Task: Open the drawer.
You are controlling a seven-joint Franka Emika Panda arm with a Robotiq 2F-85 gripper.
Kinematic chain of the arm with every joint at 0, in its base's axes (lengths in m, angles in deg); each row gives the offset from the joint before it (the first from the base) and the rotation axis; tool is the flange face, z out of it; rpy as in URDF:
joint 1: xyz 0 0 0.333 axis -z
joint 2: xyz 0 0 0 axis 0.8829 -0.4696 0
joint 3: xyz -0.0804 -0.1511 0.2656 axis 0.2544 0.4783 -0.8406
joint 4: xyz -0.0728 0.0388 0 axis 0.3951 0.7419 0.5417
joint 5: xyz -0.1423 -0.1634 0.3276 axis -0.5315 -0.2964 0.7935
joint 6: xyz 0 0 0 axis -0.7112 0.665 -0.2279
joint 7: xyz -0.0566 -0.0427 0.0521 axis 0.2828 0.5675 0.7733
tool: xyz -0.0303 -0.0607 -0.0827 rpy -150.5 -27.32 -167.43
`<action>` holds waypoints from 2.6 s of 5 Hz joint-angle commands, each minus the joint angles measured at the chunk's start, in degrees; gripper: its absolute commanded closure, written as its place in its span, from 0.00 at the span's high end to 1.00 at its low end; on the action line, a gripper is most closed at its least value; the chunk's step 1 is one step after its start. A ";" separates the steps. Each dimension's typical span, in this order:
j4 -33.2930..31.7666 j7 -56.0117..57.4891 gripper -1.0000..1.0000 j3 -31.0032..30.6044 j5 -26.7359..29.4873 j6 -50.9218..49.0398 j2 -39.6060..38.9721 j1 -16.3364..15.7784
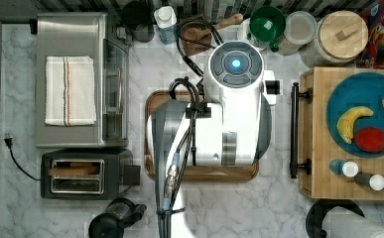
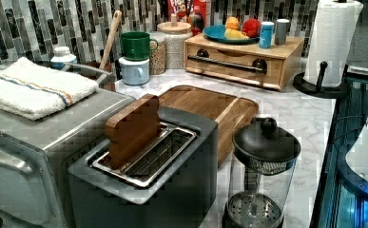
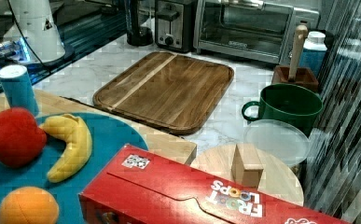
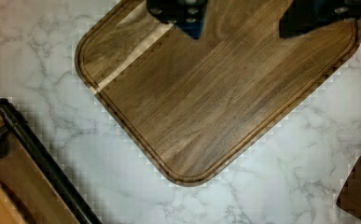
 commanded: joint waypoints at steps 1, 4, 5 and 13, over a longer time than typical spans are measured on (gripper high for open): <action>-0.01 0.11 1.00 -0.22 -0.03 0.05 -0.04 -0.31; -2.59 28.99 1.00 4.65 -0.07 1.52 -0.02 0.65; -4.05 39.13 1.00 4.17 0.36 4.00 0.02 3.96; -18.05 64.78 1.00 8.85 1.09 27.67 -1.69 12.52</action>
